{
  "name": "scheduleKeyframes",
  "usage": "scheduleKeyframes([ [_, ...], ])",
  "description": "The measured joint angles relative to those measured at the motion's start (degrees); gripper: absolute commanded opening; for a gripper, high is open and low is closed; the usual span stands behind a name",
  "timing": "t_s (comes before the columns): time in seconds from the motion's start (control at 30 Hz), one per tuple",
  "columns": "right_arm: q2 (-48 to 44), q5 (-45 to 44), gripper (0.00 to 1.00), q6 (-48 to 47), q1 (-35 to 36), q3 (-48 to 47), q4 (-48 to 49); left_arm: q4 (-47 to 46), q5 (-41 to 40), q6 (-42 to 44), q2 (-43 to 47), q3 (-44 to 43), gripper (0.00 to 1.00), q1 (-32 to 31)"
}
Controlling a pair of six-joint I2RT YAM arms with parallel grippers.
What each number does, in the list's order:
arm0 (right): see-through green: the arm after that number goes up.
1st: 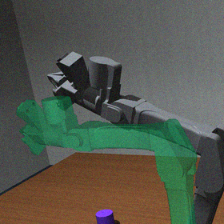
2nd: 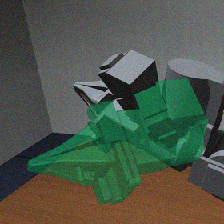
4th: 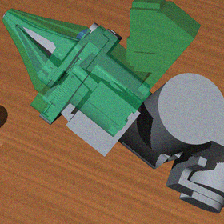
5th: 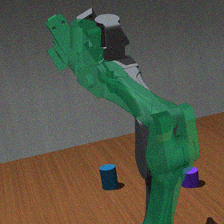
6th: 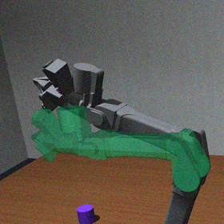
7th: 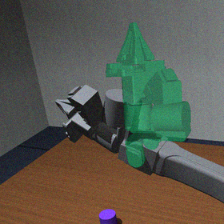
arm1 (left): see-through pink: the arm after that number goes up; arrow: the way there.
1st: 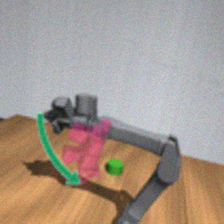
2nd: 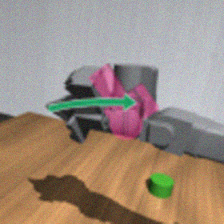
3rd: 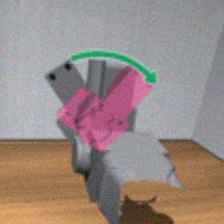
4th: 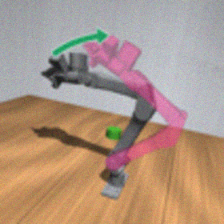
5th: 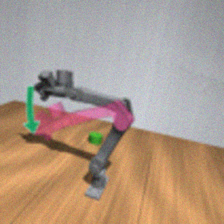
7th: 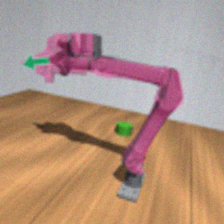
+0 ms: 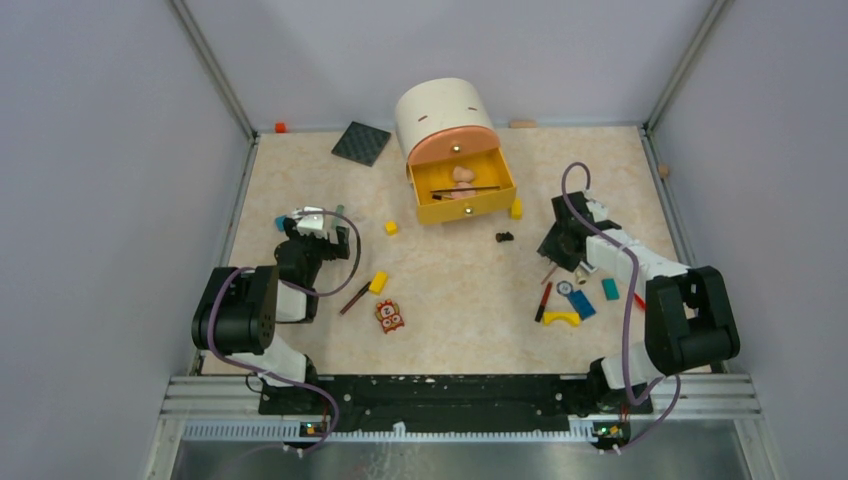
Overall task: Organize the makeup
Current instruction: Place the makeup brush in the drawer, then pick up the makeup tool from the center of the board.
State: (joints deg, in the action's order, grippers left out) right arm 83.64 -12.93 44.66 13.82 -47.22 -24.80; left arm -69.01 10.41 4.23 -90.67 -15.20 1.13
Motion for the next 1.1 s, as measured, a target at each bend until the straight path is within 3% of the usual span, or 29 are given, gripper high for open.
scheduleKeyframes([
  [0.33,0.0,-1.22,0.28,-0.17,-0.33,0.0,-1.22,-0.02,0.0,0.0,0.0,0.0,0.99,0.0],
  [1.1,4.57,-2.23,0.25,-1.73,-2.12,0.0,-0.04,-0.02,0.0,0.0,0.0,0.0,0.99,0.0],
])
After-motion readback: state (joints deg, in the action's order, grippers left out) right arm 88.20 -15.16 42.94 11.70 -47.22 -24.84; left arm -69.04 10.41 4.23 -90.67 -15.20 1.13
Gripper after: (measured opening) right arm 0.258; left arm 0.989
